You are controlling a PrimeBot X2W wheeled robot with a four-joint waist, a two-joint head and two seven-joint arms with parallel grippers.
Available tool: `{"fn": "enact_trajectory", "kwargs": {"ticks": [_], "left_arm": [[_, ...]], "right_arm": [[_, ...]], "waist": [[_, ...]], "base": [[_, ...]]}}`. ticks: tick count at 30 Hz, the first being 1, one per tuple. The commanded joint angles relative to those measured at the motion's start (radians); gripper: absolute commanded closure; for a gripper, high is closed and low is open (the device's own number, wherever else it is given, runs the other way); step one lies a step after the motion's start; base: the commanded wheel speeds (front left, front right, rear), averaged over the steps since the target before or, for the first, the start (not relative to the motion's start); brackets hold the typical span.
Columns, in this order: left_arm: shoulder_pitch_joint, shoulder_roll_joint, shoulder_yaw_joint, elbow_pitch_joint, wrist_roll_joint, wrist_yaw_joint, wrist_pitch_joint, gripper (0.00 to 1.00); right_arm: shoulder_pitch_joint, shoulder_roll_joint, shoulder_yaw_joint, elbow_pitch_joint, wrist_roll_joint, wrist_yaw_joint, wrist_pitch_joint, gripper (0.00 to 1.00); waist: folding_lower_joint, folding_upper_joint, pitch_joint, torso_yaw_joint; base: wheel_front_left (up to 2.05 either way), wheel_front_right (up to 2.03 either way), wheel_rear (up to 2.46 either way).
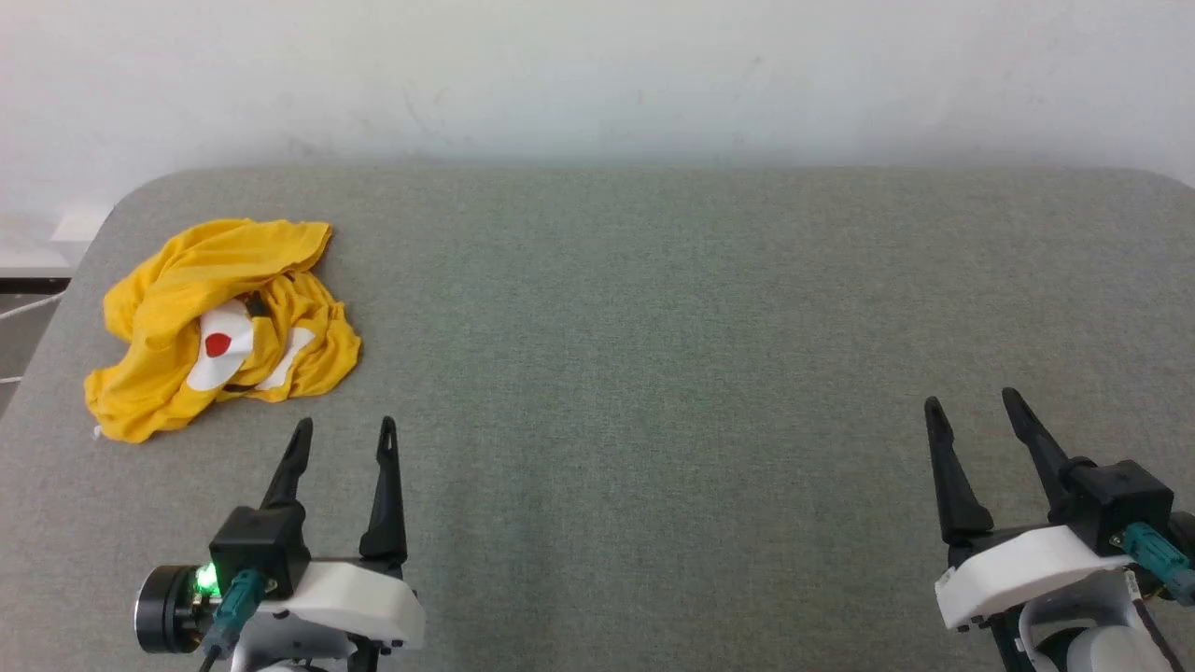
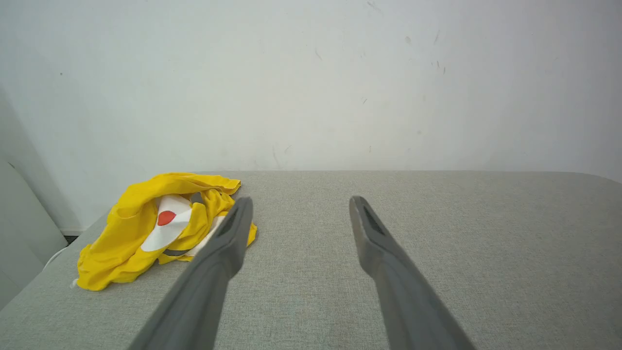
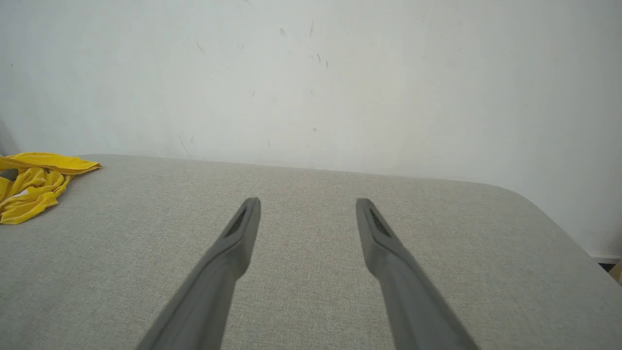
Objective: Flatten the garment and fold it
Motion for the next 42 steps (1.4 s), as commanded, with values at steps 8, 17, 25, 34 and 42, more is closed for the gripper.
{"fn": "enact_trajectory", "kwargs": {"ticks": [8, 17, 25, 34, 42], "left_arm": [[0.018, -0.003, 0.0, -0.028, -0.011, 0.02, -0.026, 0.0], [0.03, -0.003, 0.001, -0.039, -0.019, 0.027, -0.045, 0.0], [0.046, -0.003, 0.005, -0.043, -0.027, 0.024, -0.062, 0.0], [0.053, -0.004, 0.003, -0.047, -0.041, 0.027, -0.079, 0.0], [0.062, -0.004, -0.003, -0.058, -0.055, 0.039, -0.095, 0.0]], "right_arm": [[-0.001, 0.002, -0.005, 0.012, 0.014, -0.001, -0.026, 0.0], [0.003, 0.002, -0.005, 0.025, 0.031, -0.001, -0.045, 0.0], [0.005, 0.002, 0.003, 0.033, 0.036, -0.001, -0.061, 0.0], [0.009, 0.002, 0.008, 0.042, 0.032, -0.001, -0.078, 0.0], [0.011, 0.003, 0.02, 0.056, 0.034, -0.002, -0.095, 0.0]], "waist": [[-0.0001, 0.0, 0.006, 0.043], [-0.0001, 0.0, 0.004, 0.099], [-0.0001, 0.0, 0.008, 0.157], [-0.0001, 0.0, 0.016, 0.218], [-0.0001, 0.0, 0.023, 0.277]], "base": [[0.0, 0.0, 0.0], [0.0, 0.0, 0.0], [0.0, 0.0, 0.0], [0.0, 0.0, 0.0], [0.0, 0.0, 0.0]]}}
